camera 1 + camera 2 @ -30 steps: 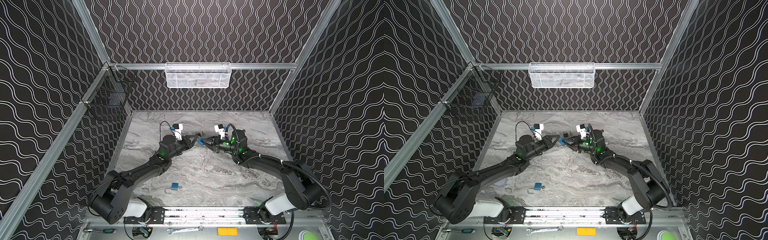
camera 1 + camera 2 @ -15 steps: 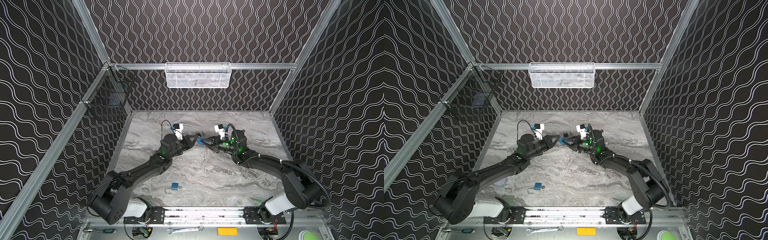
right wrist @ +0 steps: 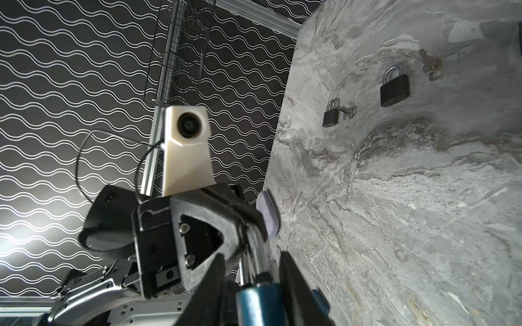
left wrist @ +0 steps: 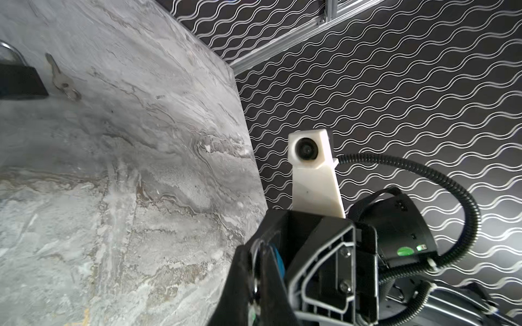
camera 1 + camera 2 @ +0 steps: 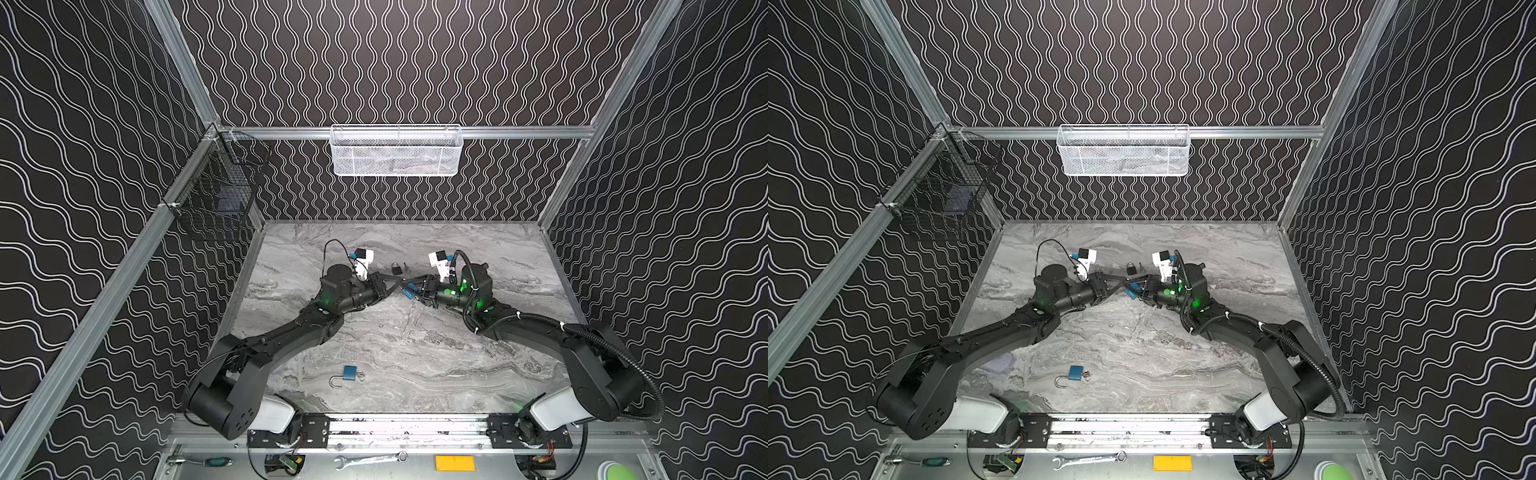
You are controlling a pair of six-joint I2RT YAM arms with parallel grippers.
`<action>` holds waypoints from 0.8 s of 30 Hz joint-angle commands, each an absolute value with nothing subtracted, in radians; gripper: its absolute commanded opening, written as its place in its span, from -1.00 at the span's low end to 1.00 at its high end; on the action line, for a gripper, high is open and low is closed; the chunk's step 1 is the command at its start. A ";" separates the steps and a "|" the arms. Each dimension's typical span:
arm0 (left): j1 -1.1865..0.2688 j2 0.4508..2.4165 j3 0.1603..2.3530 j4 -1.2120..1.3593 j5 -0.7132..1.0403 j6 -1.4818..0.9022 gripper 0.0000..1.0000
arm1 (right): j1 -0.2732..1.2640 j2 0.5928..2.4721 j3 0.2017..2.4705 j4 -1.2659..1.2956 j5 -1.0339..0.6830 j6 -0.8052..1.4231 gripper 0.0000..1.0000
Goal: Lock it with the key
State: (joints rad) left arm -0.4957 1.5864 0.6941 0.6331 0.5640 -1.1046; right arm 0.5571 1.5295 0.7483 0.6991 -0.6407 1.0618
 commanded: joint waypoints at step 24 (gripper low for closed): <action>-0.466 1.608 0.699 0.698 0.643 -1.147 -1.00 | 0.527 1.382 0.523 0.818 -0.579 1.103 -0.01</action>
